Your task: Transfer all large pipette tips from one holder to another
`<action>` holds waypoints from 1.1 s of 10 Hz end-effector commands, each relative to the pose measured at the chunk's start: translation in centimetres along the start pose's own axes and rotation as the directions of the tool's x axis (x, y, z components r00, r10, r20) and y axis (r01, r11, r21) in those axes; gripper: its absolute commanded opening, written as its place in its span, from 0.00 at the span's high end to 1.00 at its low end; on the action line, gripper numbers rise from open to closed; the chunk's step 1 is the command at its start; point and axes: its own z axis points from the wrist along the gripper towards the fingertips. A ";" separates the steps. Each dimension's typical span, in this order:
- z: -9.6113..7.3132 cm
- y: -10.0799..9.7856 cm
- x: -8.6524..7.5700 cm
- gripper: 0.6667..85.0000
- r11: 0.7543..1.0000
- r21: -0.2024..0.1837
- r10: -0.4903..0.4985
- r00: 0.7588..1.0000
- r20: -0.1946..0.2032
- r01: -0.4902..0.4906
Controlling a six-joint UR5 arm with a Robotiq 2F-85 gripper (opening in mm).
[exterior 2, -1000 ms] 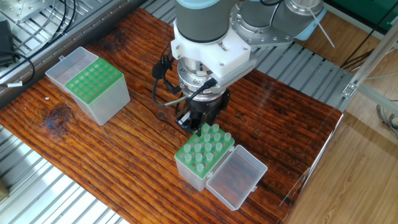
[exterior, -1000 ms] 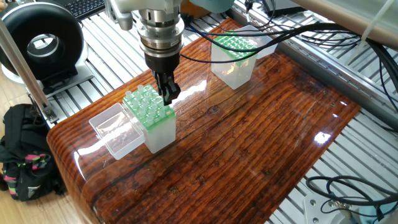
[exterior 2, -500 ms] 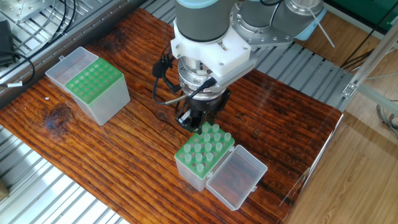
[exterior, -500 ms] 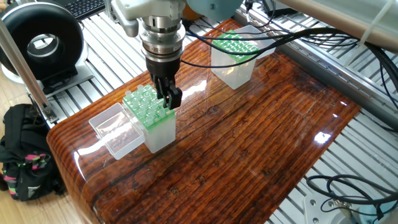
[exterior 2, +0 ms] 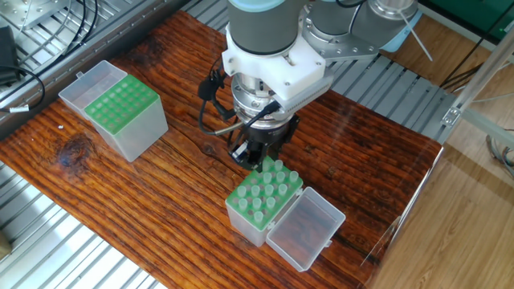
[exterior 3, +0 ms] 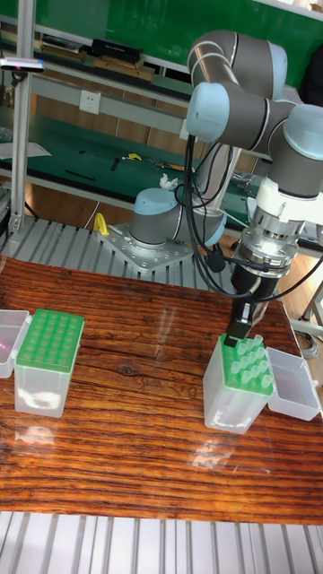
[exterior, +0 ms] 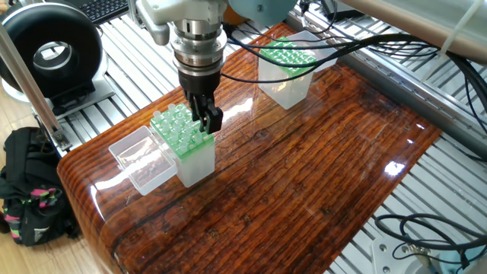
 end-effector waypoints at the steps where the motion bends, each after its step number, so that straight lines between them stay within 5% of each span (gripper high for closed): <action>1: -0.1 0.1 -0.4 0.58 1.000 -0.003 0.009 1.000 0.008 -0.009; 7: -0.1 -0.5 -0.3 0.68 1.000 0.019 0.025 1.000 0.004 -0.025; 11: -0.2 -0.9 -0.2 0.83 0.999 0.034 0.037 0.999 0.006 -0.037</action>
